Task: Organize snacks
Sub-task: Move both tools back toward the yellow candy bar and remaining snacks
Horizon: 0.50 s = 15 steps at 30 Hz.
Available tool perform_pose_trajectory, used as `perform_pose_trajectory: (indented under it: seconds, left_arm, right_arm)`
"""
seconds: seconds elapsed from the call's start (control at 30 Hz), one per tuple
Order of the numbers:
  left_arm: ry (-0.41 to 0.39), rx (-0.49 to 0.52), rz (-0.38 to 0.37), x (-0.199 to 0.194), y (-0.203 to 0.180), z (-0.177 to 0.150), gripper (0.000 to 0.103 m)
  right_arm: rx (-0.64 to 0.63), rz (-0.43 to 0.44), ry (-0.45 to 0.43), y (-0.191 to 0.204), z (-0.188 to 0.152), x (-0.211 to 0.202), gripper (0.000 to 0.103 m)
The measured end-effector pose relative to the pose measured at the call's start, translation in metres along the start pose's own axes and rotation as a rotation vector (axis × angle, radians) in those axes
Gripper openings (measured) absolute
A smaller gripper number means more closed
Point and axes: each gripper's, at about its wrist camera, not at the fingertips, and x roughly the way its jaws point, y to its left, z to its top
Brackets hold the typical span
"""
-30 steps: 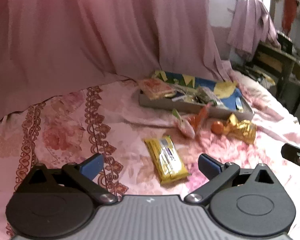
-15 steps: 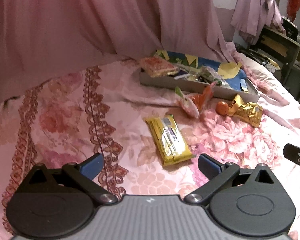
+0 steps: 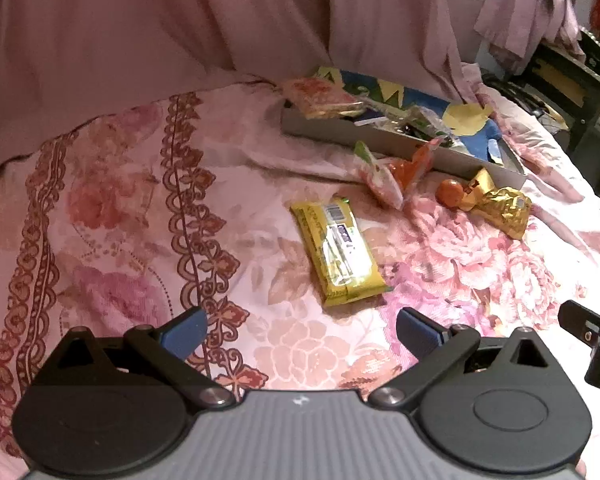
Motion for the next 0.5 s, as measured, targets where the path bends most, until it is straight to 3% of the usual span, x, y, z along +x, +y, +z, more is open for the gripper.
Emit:
perform_pose_trajectory:
  seconds: [0.23,0.5]
  left_arm:
    - [0.033,0.0,-0.01,0.004,0.0,0.002,0.103]
    - [0.061,0.093,-0.043,0.012,-0.013,0.01,0.103]
  right_arm:
    - [0.034,0.043,0.04,-0.006,0.002,0.004,0.102]
    - [0.03,0.07,0.101,-0.015,0.014,0.014,0.102]
